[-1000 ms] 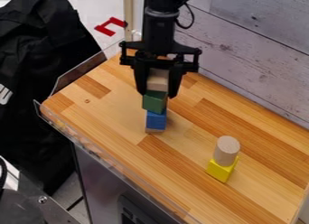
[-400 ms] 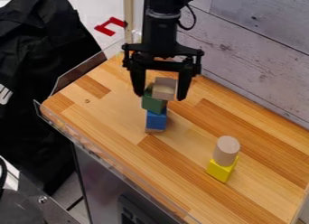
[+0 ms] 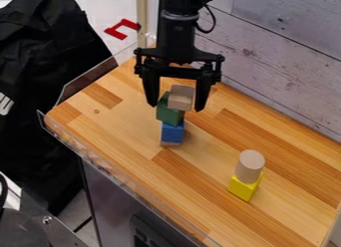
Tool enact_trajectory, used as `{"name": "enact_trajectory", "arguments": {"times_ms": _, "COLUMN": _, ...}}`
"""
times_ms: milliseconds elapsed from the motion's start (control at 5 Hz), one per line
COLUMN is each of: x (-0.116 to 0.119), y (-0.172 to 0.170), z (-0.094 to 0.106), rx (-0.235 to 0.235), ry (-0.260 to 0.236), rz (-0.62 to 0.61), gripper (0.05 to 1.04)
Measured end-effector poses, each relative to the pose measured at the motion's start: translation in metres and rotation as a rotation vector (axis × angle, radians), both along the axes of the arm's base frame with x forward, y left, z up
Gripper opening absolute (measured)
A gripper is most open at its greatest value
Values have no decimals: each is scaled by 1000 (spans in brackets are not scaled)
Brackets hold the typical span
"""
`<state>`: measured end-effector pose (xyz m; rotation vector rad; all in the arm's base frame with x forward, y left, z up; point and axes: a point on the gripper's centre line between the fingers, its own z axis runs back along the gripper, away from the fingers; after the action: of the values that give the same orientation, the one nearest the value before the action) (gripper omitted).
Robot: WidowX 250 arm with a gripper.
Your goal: Put the square block on top of the green cube
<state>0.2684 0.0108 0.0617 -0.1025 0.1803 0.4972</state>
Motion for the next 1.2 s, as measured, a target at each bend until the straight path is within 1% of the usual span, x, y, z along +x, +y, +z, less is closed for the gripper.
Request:
{"name": "enact_trajectory", "arguments": {"times_ms": 200, "x": 0, "y": -1, "z": 25, "rx": 28, "ry": -50, "rz": 4, "gripper": 999}}
{"name": "enact_trajectory", "arguments": {"times_ms": 400, "x": 1, "y": -5, "z": 58, "rx": 71, "ry": -130, "rz": 3, "gripper": 999}}
{"name": "enact_trajectory", "arguments": {"times_ms": 600, "x": 6, "y": -19, "z": 71, "rx": 108, "ry": -143, "rz": -92, "gripper": 999}}
{"name": "enact_trajectory", "arguments": {"times_ms": 800, "x": 12, "y": -41, "z": 73, "rx": 132, "ry": -139, "rz": -213, "gripper": 999}}
{"name": "enact_trajectory", "arguments": {"times_ms": 1000, "x": 17, "y": -70, "z": 66, "rx": 130, "ry": -112, "rz": -329, "gripper": 999}}
{"name": "enact_trajectory", "arguments": {"times_ms": 1200, "x": 16, "y": -81, "z": 60, "rx": 114, "ry": -96, "rz": -365, "gripper": 999}}
